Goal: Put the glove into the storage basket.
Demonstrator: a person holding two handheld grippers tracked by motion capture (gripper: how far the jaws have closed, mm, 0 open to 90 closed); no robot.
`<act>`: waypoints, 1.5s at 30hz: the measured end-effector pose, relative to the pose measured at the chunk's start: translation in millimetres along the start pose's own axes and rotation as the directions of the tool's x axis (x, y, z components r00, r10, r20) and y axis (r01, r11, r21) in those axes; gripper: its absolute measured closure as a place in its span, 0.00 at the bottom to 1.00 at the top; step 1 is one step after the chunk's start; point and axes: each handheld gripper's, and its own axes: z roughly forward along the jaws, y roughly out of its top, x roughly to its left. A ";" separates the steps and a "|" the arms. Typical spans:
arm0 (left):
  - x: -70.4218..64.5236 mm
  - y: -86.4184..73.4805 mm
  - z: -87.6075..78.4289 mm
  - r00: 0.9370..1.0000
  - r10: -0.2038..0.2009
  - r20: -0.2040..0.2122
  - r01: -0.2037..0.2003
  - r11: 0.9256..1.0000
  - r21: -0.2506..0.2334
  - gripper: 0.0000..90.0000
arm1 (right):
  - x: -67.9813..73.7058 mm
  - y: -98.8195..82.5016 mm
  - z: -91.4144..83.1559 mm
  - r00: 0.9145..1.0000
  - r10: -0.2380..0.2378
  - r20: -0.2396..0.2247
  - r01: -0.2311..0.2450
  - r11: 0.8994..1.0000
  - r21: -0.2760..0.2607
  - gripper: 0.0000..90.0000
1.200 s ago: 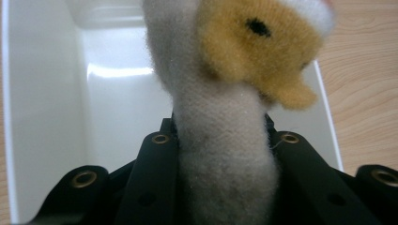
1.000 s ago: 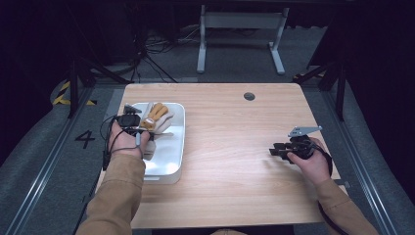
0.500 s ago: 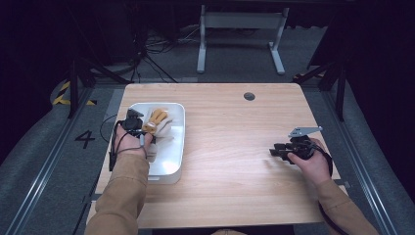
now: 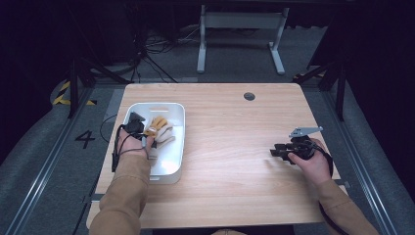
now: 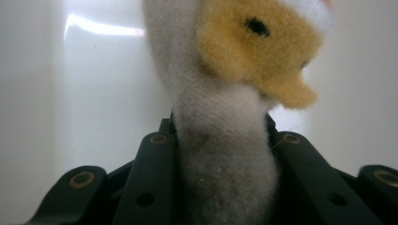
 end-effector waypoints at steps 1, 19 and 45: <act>0.2 0.7 0.4 1.000 0.004 -0.001 -0.004 1.000 0.006 0.80 | -0.1 -0.3 0.0 1.000 0.002 -0.001 -0.002 1.000 0.000 0.69; -2.0 1.5 17.5 1.000 0.002 -0.015 -0.002 1.000 0.007 0.71 | -1.2 -4.2 -0.5 1.000 0.011 0.000 -0.011 1.000 0.004 0.68; -26.8 -8.8 -6.7 0.959 0.212 -0.189 -0.227 0.972 -0.057 0.26 | -2.1 -5.1 -0.5 1.000 0.023 -0.003 -0.023 1.000 -0.007 0.66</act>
